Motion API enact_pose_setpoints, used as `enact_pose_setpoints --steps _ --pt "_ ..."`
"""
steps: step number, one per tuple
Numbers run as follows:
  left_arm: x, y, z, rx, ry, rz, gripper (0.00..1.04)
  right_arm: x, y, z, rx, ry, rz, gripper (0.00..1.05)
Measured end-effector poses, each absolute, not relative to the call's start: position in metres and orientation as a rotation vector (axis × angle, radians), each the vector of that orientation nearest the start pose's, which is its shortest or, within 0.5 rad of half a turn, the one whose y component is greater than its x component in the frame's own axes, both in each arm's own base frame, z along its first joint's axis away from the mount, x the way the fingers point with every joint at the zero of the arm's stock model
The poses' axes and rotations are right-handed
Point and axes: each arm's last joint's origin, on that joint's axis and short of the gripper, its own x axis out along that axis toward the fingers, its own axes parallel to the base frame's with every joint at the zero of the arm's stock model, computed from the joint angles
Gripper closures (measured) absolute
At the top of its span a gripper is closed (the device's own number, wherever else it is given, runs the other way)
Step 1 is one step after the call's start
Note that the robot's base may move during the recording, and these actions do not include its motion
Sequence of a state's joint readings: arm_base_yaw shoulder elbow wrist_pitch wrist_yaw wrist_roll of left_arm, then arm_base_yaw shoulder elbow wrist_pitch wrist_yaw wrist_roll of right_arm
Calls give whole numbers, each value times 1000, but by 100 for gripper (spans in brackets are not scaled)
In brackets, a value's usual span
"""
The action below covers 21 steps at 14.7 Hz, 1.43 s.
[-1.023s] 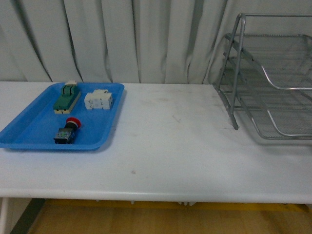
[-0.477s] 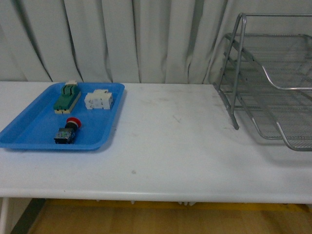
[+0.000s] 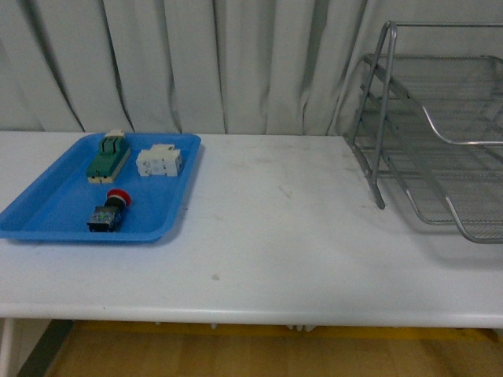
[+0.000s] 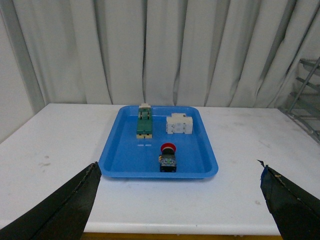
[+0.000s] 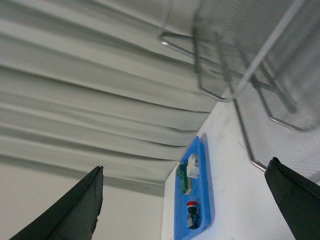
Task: Place button on rack with both arms
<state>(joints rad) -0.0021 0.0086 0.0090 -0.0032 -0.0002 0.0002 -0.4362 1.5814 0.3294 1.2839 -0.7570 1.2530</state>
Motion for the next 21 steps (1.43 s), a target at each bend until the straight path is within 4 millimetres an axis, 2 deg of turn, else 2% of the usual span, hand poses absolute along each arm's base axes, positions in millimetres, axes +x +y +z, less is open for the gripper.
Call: enact_pose_setpoints --steps 3,4,6,7,9,11,12,13,14,16,18,21 --pt "98 0 166 0 3 -2 7 226 -82 176 1106 106 348 6" --pt "98 0 166 0 3 -2 7 222 -76 192 997 49 392 7" --pt "98 0 166 0 3 -2 7 212 -52 217 755 0 205 23" --pt "98 0 166 0 3 -2 7 198 -40 225 582 -25 142 32" --pt "98 0 166 0 3 -2 7 176 -33 216 255 -45 24 52" --pt "98 0 166 0 3 -2 7 168 -26 192 106 38 -2 72" --pt "98 0 166 0 3 -2 7 161 -21 187 56 36 5 87" --pt "98 0 166 0 3 -2 7 157 -18 191 31 1 6 98" --pt "98 0 166 0 3 -2 7 154 -16 192 17 -13 4 103" --pt "98 0 166 0 3 -2 7 146 -13 184 10 9 0 103" --pt "98 0 166 0 3 -2 7 137 0 178 6 7 14 103" --pt "98 0 166 0 3 -2 7 129 0 175 6 -1 -1 103"
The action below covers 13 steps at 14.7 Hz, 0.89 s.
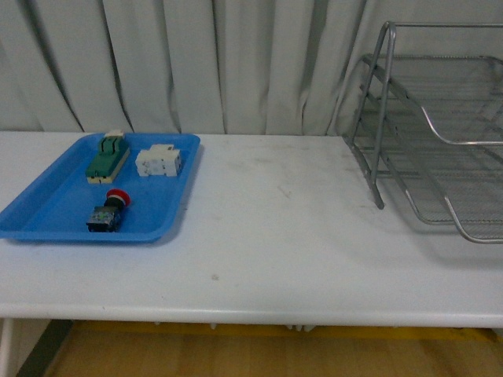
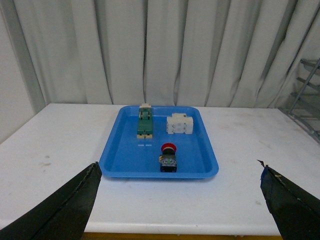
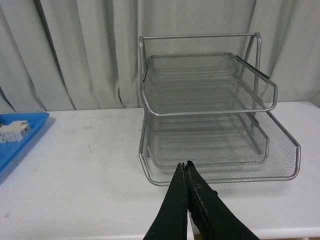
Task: Place button on rack with both arms
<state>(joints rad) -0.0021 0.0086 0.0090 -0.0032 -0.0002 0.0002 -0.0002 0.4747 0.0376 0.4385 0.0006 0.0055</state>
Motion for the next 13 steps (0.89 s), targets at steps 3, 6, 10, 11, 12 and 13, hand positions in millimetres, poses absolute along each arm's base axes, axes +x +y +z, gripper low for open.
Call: enact_pose_setpoints --steps 3,6,10,11,12,13 --pt "98 0 166 0 3 -2 7 125 0 169 6 -1 0 103" --pt "98 0 166 0 3 -2 7 117 0 170 6 -9 0 103" --pt "98 0 166 0 3 -2 7 112 0 170 5 -12 0 103" --pt "98 0 166 0 3 -2 7 110 0 170 6 -14 0 103" --pt "98 0 166 0 3 -2 7 109 0 170 5 -15 0 103" --pt "98 0 166 0 3 -2 7 108 0 170 6 -12 0 103"
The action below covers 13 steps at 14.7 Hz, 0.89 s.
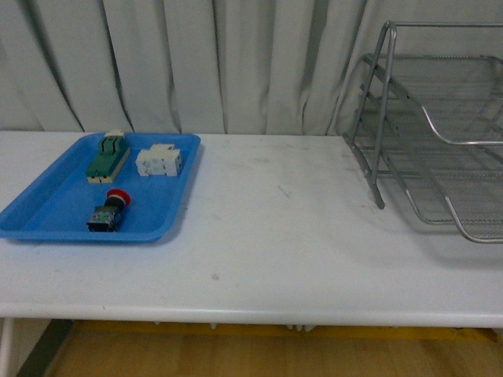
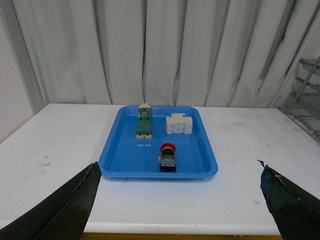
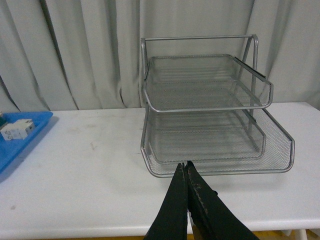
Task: Place button on rack with both arms
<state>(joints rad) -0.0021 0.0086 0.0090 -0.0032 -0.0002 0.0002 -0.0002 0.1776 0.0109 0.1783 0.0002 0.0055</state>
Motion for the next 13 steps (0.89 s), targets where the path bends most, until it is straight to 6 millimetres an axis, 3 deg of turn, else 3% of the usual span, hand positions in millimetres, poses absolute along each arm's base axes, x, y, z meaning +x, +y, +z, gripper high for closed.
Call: enact_pose_setpoints --steps 3,7,13 --pt "98 0 166 0 3 -2 7 97 0 169 6 -24 0 103" --pt "98 0 166 0 3 -2 7 97 0 167 4 -4 0 103" --pt "98 0 166 0 3 -2 7 97 0 167 3 -4 0 27"
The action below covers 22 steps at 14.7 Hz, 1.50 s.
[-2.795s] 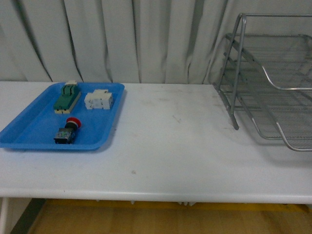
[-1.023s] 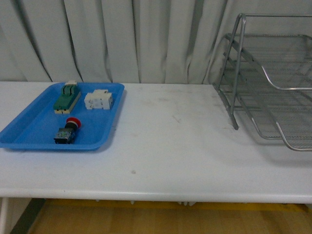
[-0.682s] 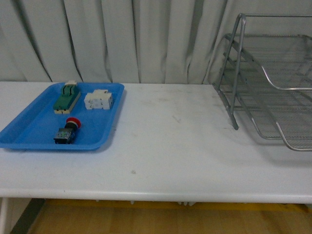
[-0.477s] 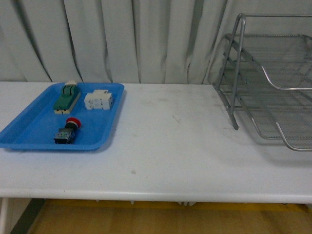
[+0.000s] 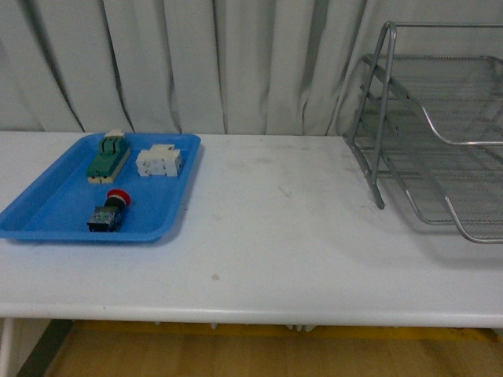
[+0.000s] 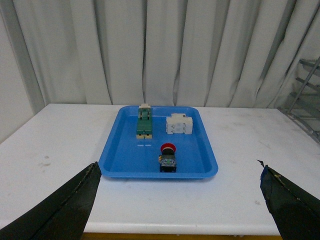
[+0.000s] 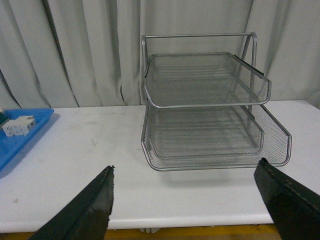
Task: Place button on rack with both arms
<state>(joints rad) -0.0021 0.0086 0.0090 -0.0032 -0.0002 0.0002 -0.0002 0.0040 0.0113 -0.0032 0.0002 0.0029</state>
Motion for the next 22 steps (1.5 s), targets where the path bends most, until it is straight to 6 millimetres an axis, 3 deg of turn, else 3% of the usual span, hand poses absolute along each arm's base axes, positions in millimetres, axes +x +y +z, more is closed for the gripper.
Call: enact_pose_setpoints --steps 2,8,9,10,11,13,15,16,19,21,22 --pt "98 0 166 0 2 -2 7 97 0 167 3 -4 0 4" --pt "98 0 166 0 3 -2 7 97 0 167 3 -4 0 6" --pt "98 0 164 -13 43 -8 7 97 0 167 3 -4 0 6" --pt "99 1 167 -100 248 -47 7 97 0 167 3 -4 0 6" --pt "113 1 185 -178 330 -50 7 97 0 167 3 -5 0 6" --pt "153 -2 234 -188 223 -90 7 97 0 167 3 -4 -1 6" --pt "220 -17 257 -172 238 -156 7 97 0 167 3 -4 0 6" --pt "260 -27 253 -155 306 -176 7 97 0 167 3 -4 0 6" --pt "351 -47 210 -100 530 -154 7 97 0 167 3 -4 0 6" --pt "394 -49 170 -49 664 -101 7 97 0 167 3 -4 0 6" --pt "404 -44 149 -15 741 -55 7 97 0 167 3 -4 0 6"
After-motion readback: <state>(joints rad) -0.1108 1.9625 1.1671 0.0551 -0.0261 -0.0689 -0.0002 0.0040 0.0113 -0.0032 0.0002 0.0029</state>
